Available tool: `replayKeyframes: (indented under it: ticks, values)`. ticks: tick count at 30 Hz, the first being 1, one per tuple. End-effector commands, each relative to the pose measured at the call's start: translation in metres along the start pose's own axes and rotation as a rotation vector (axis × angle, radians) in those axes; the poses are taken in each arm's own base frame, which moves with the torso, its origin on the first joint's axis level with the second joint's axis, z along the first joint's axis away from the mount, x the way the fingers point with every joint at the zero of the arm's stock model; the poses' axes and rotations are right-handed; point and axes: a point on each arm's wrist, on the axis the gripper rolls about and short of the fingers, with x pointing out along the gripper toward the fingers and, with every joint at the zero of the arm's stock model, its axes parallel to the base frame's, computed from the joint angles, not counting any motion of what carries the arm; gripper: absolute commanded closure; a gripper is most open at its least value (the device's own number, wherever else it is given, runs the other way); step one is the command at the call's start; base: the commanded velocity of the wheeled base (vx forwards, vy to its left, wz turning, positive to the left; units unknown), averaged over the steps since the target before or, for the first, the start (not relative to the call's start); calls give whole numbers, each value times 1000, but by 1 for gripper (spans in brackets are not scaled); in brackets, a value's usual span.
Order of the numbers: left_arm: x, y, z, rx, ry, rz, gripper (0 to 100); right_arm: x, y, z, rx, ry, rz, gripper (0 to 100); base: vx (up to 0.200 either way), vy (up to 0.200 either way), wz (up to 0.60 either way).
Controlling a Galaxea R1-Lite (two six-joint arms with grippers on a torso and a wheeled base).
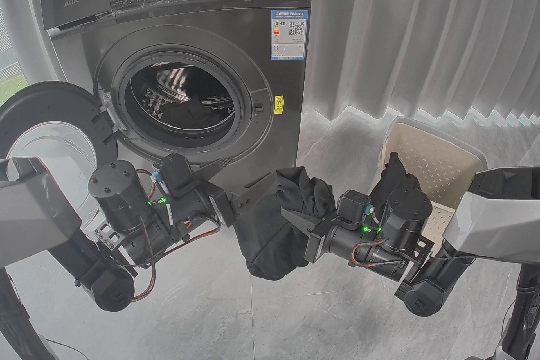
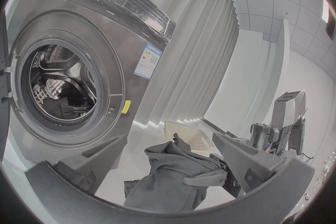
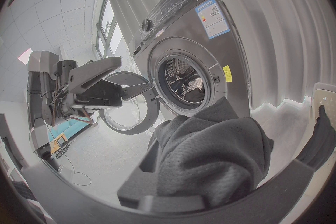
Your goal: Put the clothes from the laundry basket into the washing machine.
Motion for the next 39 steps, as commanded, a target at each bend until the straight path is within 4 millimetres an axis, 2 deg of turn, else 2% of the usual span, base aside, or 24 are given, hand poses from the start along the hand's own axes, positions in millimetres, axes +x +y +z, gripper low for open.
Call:
replayKeyframes:
  ticks: [1,10,17,22,31,39]
  values:
    - [-8,5,6,7,-10,16,0,1,4,8,-2,-28,12,100,0,0,0]
    - [-29,-1,-3,62,76,-55,0,5,8,33,25,-119,18,100,0,0,0]
    - [-31,1,-18,177,134,-79,0,8,10,46,41,-172,28,100,0,0,0]
    - [-22,0,-32,217,166,-102,0,9,15,48,51,-177,41,100,0,0,0]
    - [13,8,-36,250,103,-110,0,12,24,46,57,-173,61,100,0,0,0]
    - [30,12,-42,256,82,-112,0,13,24,47,59,-181,47,100,0,0,0]
